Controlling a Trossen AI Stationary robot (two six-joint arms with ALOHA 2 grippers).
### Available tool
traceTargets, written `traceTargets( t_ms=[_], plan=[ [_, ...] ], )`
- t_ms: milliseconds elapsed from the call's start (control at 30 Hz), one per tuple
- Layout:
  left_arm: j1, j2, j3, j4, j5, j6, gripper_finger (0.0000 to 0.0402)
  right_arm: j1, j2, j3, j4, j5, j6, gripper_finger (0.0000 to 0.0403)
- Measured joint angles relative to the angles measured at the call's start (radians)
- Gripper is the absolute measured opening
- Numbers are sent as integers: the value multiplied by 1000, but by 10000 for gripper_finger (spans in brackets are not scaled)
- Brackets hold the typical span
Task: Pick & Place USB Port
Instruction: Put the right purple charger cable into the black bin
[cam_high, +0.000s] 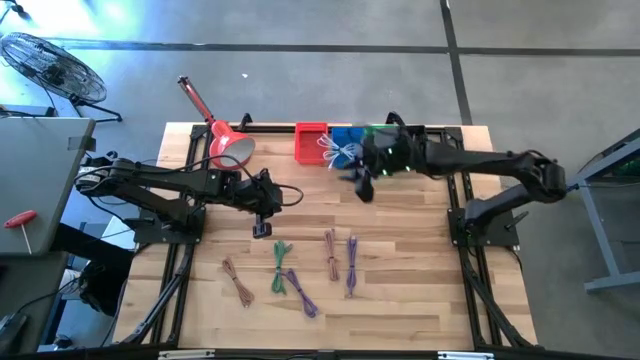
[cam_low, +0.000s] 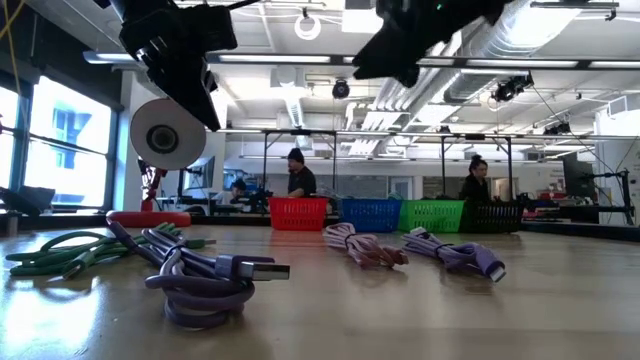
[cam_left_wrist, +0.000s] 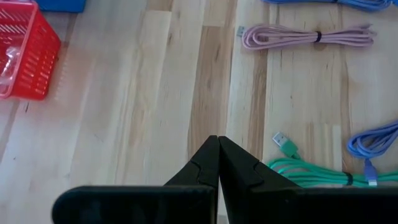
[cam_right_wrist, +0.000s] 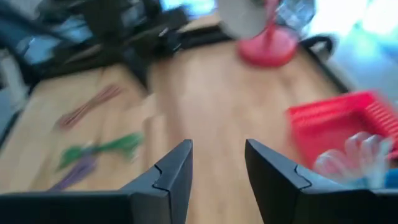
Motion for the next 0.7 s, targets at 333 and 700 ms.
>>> traceTargets(
  t_ms=[333,700],
  plan=[
    [0,0,0,-23,1,-12,1,269,-13,-1,-202,208,368,139],
    [0,-37,0,-131,2,-60,1,469,120,-1,-298,277,818,139]
  ],
)
